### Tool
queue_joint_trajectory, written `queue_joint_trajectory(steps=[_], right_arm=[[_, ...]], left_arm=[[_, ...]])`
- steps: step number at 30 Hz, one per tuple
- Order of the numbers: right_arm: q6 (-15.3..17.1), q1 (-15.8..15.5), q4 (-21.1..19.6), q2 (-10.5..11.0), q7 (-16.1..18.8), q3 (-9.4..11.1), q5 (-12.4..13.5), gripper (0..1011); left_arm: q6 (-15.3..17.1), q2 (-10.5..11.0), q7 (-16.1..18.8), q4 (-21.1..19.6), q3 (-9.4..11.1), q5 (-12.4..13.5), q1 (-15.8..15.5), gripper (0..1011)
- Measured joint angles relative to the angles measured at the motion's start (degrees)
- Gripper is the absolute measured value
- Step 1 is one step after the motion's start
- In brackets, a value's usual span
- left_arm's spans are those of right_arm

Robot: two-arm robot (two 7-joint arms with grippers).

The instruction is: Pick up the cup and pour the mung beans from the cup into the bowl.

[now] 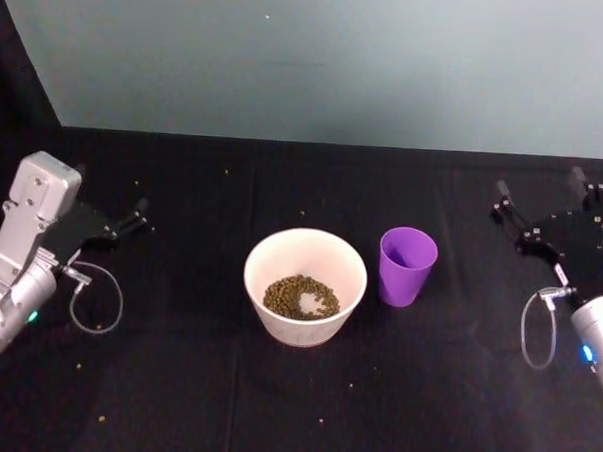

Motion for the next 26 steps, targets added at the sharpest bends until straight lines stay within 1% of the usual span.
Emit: queue_joint_trajectory(steps=[3,26], right_arm=[[0.0,0.3,0.6,-0.3,0.0,0.2,-0.3,1003],[0.0,0.1,0.1,-0.1,-0.1,0.0,-0.2,1003]], left_arm=[[0.0,0.0,0.0,0.0,0.0,0.0,0.0,1000],[0.0,0.0,0.0,0.0,0.0,0.0,0.0,1000]])
